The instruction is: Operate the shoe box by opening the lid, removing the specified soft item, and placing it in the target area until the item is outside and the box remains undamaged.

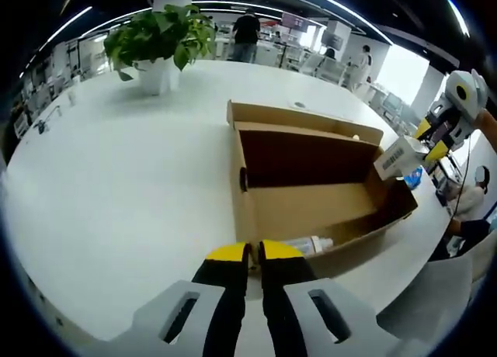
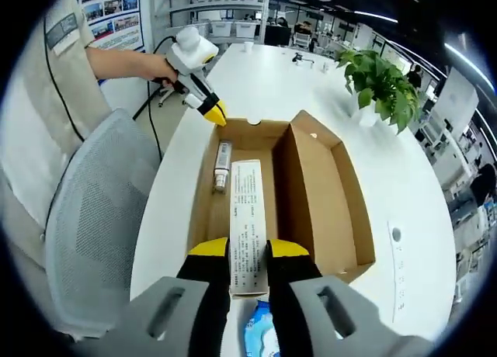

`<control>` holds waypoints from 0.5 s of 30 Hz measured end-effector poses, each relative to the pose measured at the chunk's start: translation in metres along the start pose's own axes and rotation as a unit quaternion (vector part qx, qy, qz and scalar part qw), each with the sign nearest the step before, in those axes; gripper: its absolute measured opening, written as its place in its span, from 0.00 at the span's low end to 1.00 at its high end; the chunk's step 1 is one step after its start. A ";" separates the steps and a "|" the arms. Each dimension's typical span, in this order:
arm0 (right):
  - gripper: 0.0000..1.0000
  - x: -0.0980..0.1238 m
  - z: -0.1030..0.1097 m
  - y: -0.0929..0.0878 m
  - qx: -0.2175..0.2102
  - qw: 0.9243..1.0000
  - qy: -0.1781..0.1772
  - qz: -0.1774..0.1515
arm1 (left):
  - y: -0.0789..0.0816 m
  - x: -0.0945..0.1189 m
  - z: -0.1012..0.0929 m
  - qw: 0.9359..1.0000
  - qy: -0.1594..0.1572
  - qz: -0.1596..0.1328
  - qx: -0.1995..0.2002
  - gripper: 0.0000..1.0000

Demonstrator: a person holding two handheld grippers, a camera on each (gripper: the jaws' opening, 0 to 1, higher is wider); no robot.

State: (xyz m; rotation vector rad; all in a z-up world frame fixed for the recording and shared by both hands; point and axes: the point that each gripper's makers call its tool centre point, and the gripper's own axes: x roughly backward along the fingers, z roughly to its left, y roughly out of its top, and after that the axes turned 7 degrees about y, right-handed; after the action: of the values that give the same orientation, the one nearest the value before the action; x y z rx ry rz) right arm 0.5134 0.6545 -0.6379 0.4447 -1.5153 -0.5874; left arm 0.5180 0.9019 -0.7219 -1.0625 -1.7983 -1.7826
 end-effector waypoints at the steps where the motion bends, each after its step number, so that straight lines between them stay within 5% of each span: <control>1: 0.14 0.003 -0.001 0.000 0.000 1.000 -0.001 0.000 | 0.000 0.000 0.000 1.000 0.000 0.000 0.000 0.02; 15: 0.14 0.035 -0.010 -0.013 -0.002 1.000 -0.015 0.001 | -0.001 -0.001 0.000 1.000 0.002 0.000 -0.003 0.03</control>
State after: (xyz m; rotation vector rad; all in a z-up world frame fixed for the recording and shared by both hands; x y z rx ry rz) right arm 0.5206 0.6221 -0.6181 0.4328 -1.5433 -0.5981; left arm 0.5182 0.9019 -0.7229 -1.0605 -1.7916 -1.7899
